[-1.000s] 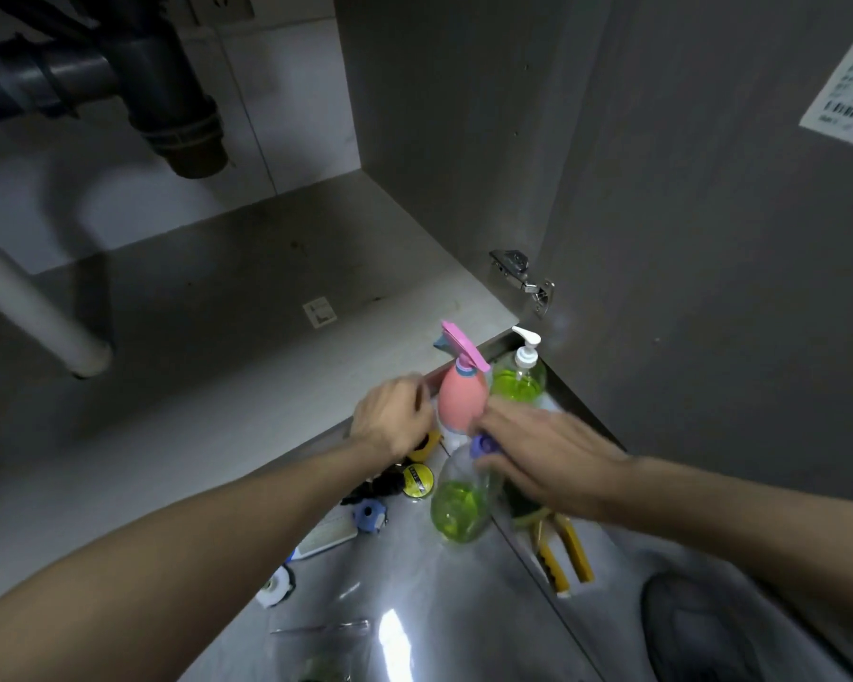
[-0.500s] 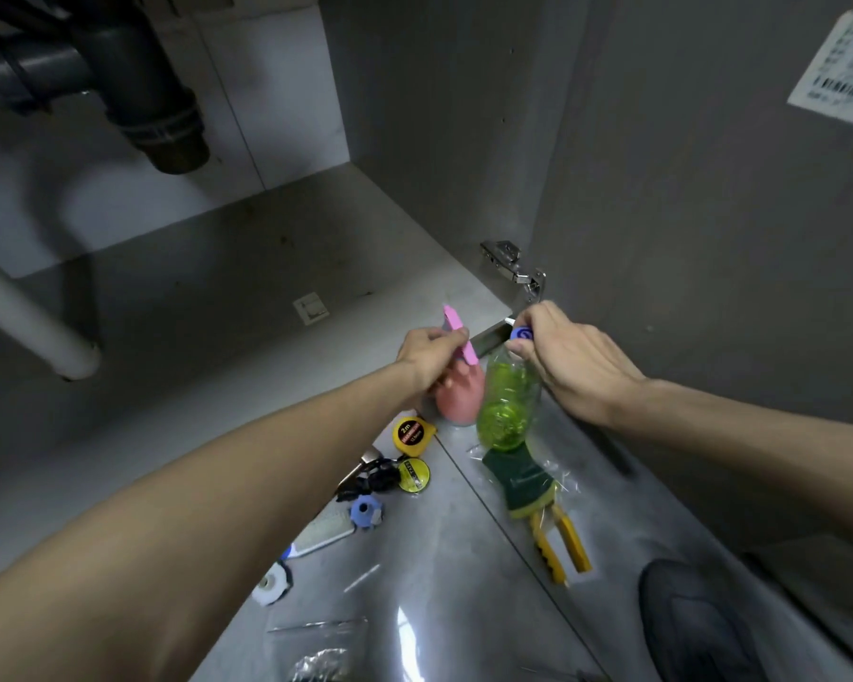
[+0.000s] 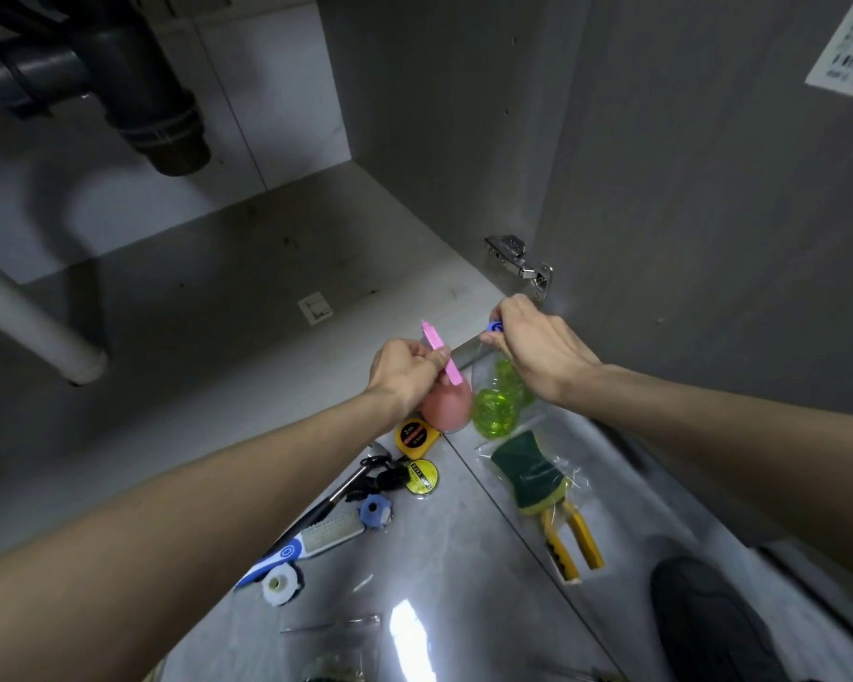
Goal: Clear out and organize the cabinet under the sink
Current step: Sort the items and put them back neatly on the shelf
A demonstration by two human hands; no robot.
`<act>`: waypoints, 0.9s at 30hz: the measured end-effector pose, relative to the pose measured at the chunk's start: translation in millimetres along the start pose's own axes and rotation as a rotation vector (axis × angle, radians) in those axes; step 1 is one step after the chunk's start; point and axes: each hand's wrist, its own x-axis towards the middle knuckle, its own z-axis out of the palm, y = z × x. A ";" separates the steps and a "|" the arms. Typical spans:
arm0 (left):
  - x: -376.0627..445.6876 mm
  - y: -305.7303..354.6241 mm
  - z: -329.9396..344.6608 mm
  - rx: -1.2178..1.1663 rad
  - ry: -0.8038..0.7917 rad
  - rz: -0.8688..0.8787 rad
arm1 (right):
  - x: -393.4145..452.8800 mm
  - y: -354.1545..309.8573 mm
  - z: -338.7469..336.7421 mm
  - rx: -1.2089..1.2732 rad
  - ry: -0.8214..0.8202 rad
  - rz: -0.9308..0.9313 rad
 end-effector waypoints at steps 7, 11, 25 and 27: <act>-5.2 4.2 -2.2 0.015 -0.005 0.003 | -4.6 -3.4 -7.5 -0.050 -0.023 -0.033; -7.9 22.8 -10.0 0.316 -0.004 -0.026 | -23.8 9.6 -19.1 -0.104 -0.020 -0.027; 10.3 90.2 40.3 0.933 -0.253 0.612 | -34.3 31.4 -50.1 -0.220 -0.086 0.151; 14.8 96.6 52.2 1.000 -0.291 0.653 | -36.5 34.9 -48.9 -0.222 -0.109 0.162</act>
